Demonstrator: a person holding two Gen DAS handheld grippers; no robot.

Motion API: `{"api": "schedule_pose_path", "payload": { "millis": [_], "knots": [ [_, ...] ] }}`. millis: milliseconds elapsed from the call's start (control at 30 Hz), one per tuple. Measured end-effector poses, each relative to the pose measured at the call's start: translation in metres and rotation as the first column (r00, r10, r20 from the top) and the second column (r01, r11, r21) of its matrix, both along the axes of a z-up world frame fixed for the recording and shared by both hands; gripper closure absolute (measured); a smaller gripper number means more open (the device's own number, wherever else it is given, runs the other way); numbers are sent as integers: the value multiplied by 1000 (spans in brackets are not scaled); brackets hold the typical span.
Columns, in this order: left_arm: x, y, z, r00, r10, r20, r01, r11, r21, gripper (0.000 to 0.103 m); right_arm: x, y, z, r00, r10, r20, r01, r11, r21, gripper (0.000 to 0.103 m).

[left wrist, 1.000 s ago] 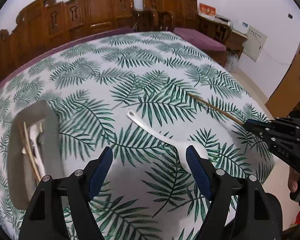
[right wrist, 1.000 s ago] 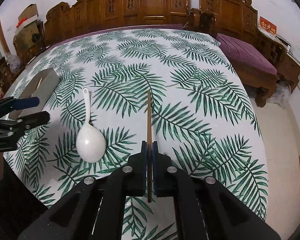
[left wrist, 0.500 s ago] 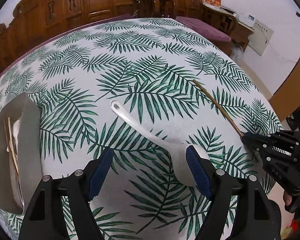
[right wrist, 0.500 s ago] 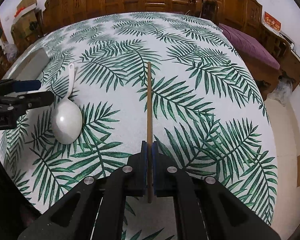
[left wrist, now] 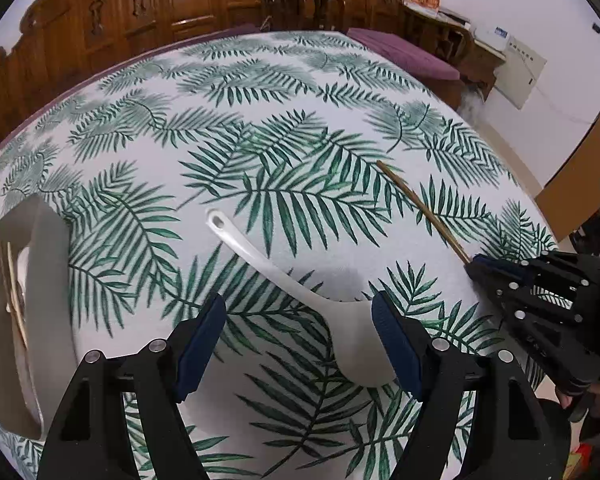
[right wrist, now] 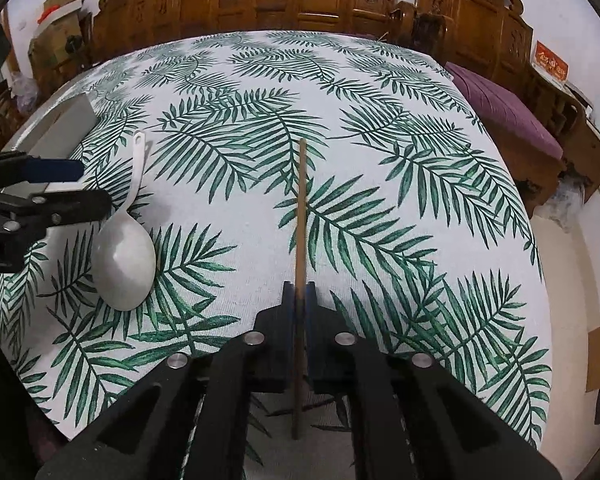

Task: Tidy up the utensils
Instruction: 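Grasp the white plastic ladle by its handle with the left tool while the right tool holds the chopstick, then carry the white ladle over the tray, lower it in and open the left tool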

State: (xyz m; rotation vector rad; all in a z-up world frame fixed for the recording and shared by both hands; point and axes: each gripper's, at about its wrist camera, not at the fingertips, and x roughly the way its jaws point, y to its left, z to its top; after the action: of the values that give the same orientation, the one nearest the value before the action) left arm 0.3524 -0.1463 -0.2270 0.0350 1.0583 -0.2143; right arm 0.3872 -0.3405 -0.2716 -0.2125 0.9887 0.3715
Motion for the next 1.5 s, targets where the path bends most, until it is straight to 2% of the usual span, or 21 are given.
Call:
{"api": "schedule_pose_path", "payload": {
  "millis": [100,233,333,433,500,567,667,1000,1500],
  "knots": [
    [3,-6,-6,1000,1,-25,-1,1000,-4,36,-2,-3,0,1000,-7,-5,7,1000,7,97],
    [11,-8,-11,997,32,-75,-36,998,-50,39,-4,-4,-1,1000,-11,-3,11,1000,8,97],
    [17,-10,-20,988,64,-142,-76,994,-82,48,-4,-4,-1,1000,-14,-2,14,1000,5,97],
    [21,-10,-20,984,94,-148,-107,991,-84,54,-4,-3,-1,1000,-15,-2,15,1000,7,97],
    [22,-10,-21,984,104,-147,-114,991,-66,64,-5,-3,-1,1000,-13,-2,13,1000,8,97],
    [22,-11,-21,984,102,-146,-108,994,-35,84,-5,-3,0,1000,-13,-2,13,1000,8,97],
    [21,-7,-21,985,87,-152,-90,996,-17,94,-5,-2,0,1000,-10,0,10,1000,1,97],
    [3,12,-7,992,62,-114,-61,998,14,95,-8,5,2,1000,2,-5,-2,1000,3,97],
    [-21,47,40,999,15,29,-17,997,80,95,-15,7,28,999,2,39,-4,999,52,97]
  ]
}}
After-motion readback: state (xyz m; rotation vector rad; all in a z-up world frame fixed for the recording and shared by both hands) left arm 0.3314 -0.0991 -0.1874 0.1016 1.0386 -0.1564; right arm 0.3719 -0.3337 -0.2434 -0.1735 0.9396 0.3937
